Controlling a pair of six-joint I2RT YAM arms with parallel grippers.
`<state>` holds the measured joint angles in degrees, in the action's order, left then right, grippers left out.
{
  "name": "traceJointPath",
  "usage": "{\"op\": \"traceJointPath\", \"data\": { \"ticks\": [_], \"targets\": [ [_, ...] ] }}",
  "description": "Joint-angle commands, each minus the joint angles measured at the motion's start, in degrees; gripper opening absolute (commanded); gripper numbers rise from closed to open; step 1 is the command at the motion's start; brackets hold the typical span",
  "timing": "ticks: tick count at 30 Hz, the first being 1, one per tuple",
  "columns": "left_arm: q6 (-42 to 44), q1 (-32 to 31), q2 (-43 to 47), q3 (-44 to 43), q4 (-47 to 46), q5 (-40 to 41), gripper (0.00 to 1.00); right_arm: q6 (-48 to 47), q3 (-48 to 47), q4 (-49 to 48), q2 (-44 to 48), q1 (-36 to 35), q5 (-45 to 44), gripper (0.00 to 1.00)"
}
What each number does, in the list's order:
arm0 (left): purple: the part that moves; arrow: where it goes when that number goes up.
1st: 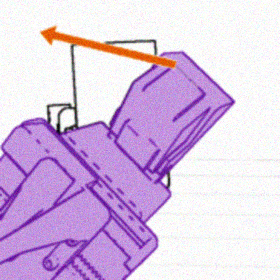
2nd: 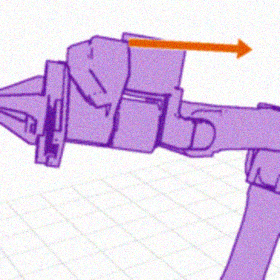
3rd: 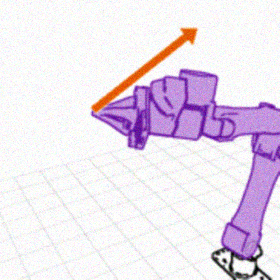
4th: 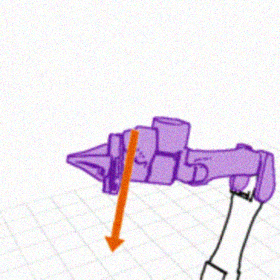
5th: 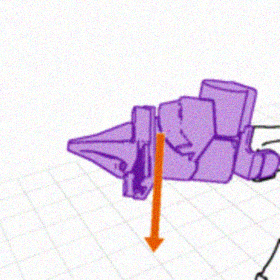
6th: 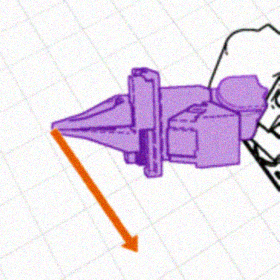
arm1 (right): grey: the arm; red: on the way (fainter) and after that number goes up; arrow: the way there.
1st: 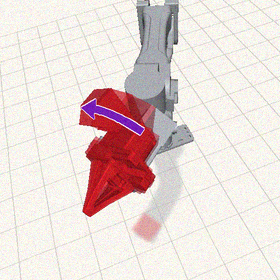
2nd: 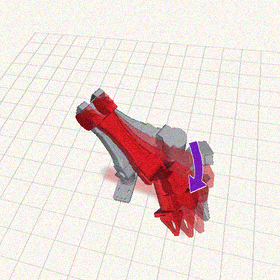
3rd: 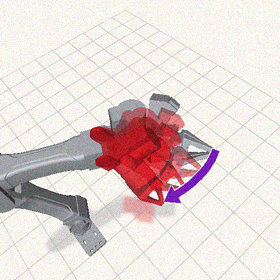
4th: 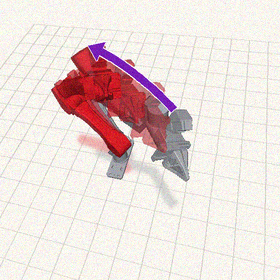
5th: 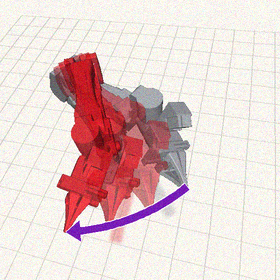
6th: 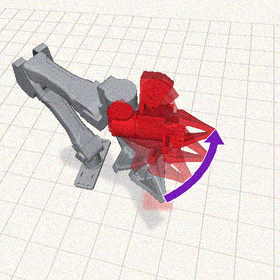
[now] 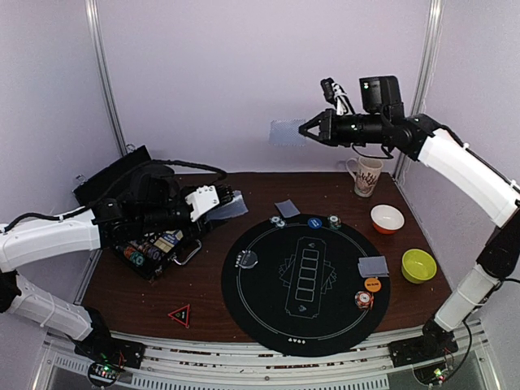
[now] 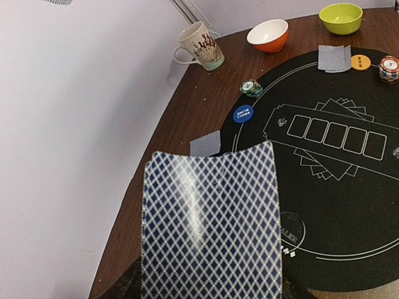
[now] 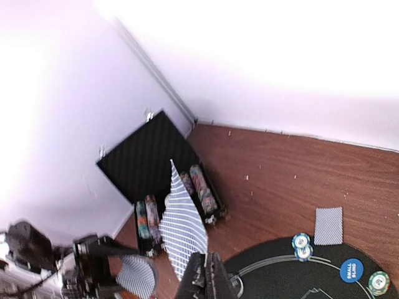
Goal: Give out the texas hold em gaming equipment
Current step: Distribute the poker card in the small blind area.
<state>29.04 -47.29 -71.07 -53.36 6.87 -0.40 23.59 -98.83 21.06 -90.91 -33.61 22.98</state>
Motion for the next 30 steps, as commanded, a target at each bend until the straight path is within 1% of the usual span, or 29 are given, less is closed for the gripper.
{"op": "traceJointPath", "data": {
  "ticks": [1,4,5,6,9,11,13,19,26,30],
  "targets": [
    [-1.02,0.08,0.72,-0.2,-4.49,0.14,0.55,21.36,14.9,-22.86,0.27,0.45,-12.8,0.0],
    [-1.75,0.02,1.66,0.12,-4.46,0.29,0.55,33.74,21.84,-36.58,-3.42,0.34,-18.49,0.0],
    [-2.05,0.16,2.03,0.17,-4.5,0.39,0.55,36.28,23.09,-39.12,-4.87,0.11,-20.76,0.0],
    [-2.23,0.13,2.52,0.4,-4.48,0.47,0.55,38.64,23.58,-40.76,-6.31,-0.23,-23.25,0.0],
    [-2.44,0.06,4.13,1.54,-4.71,0.73,0.55,41.68,23.61,-43.36,-10.25,-1.88,-32.46,0.0],
    [-2.73,0.11,5.17,2.17,-4.57,1.03,0.55,44.54,23.11,-44.68,-13.05,-2.37,-35.94,0.0],
    [-3.02,0.08,6.24,3.02,-4.2,1.1,0.55,47.59,22.46,-44.98,-16.13,-2.79,-38.93,0.0],
    [-3.29,0.09,7.98,4.52,-3.8,1.97,0.55,54.24,19.36,-40.06,-24.56,-3.31,-45.09,0.0],
    [-3.16,0.09,8.71,5.35,-3.49,2.81,0.55,58.22,14.12,-36.43,-32.42,-2.92,-47.71,0.0],
    [-2.97,0.1,8.95,5.79,-3.46,3.36,0.55,59.28,11.05,-33.76,-36.03,-2.47,-46.59,0.0]
  ]
}}
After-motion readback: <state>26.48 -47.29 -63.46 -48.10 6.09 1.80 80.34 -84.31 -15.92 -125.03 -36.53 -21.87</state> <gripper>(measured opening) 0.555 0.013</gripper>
